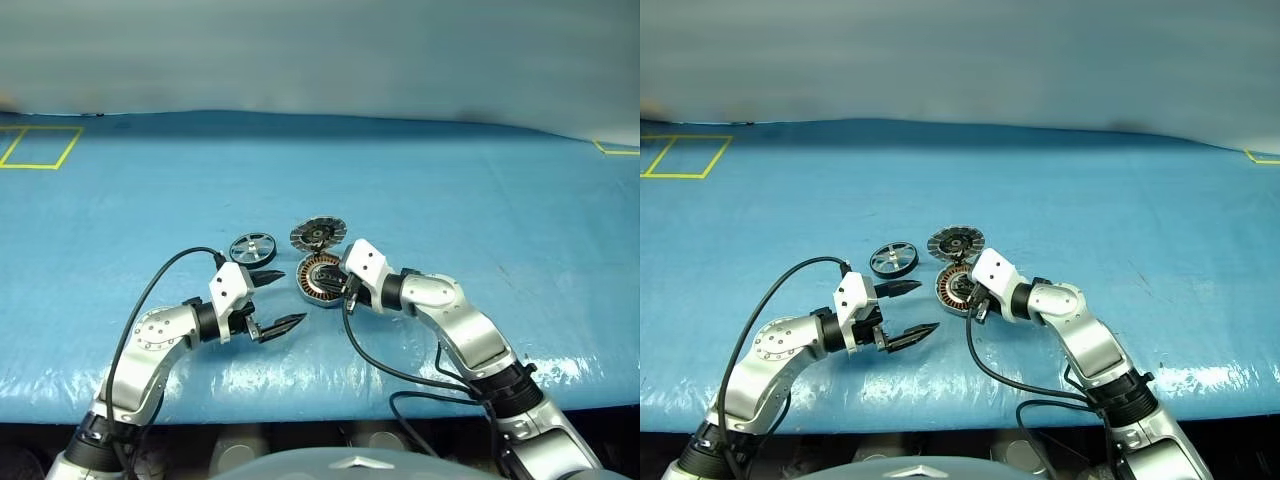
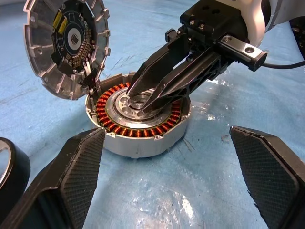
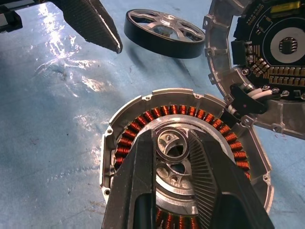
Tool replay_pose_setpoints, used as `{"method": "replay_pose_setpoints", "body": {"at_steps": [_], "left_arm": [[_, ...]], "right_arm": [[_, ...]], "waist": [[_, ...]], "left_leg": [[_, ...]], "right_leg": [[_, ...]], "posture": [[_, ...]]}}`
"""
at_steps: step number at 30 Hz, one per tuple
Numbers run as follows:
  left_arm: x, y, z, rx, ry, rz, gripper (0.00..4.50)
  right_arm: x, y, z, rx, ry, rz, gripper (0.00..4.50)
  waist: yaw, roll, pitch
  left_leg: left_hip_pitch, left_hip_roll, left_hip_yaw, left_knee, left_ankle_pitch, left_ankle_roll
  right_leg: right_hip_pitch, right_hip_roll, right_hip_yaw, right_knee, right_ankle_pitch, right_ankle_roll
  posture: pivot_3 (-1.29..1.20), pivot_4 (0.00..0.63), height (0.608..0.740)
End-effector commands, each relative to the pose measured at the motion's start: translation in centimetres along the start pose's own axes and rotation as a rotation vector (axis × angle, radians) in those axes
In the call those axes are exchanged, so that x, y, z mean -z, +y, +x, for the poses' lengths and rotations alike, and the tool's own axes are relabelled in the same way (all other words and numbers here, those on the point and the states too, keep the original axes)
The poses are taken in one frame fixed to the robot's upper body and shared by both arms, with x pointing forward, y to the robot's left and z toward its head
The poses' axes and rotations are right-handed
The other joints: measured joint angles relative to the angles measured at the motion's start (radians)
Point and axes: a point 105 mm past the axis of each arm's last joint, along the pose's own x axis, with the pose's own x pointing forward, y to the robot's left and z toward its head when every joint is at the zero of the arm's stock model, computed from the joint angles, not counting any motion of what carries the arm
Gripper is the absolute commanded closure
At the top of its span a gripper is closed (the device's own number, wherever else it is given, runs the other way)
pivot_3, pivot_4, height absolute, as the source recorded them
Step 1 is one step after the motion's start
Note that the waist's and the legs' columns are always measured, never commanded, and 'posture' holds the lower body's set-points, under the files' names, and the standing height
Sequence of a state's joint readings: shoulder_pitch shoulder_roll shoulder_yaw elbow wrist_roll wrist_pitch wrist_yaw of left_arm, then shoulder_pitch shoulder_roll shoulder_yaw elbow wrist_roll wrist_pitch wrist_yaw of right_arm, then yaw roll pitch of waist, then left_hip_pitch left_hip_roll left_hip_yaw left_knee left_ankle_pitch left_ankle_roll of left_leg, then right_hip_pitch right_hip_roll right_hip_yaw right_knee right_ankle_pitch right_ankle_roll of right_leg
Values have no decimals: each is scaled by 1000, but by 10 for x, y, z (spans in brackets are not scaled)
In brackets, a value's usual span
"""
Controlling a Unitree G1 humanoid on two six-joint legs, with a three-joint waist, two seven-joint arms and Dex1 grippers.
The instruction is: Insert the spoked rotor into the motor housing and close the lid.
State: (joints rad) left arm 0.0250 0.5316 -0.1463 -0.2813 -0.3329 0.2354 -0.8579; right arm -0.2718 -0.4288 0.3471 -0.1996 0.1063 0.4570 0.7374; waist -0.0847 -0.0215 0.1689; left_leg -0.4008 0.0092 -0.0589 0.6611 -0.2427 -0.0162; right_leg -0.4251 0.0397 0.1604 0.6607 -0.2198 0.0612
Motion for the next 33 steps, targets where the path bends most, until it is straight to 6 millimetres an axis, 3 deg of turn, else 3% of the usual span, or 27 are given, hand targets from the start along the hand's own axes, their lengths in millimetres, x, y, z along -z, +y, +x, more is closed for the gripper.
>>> {"method": "replay_pose_setpoints", "body": {"at_steps": [1, 16, 33], "left_arm": [[-13, -2, -3, -1, -31, 51, 0], [-13, 0, -1, -5, -23, 65, 0], [-13, 2, -1, -2, -10, 83, 0]], "right_arm": [[-10, -2, 0, -1, -29, -42, 3854], [-3, -15, -4, 74, -7, -52, 3854], [-9, -7, -2, 33, -32, -44, 3854]], "waist": [[-1, 0, 0], [0, 0, 0], [-1, 0, 0]], "left_leg": [[0, 0, 0, 0, 0, 0], [0, 0, 0, 0, 0, 0], [0, 0, 0, 0, 0, 0]], "right_leg": [[0, 0, 0, 0, 0, 0], [0, 0, 0, 0, 0, 0], [0, 0, 0, 0, 0, 0]], "posture": [[0, 150, 740], [0, 150, 740], [0, 150, 740]]}}
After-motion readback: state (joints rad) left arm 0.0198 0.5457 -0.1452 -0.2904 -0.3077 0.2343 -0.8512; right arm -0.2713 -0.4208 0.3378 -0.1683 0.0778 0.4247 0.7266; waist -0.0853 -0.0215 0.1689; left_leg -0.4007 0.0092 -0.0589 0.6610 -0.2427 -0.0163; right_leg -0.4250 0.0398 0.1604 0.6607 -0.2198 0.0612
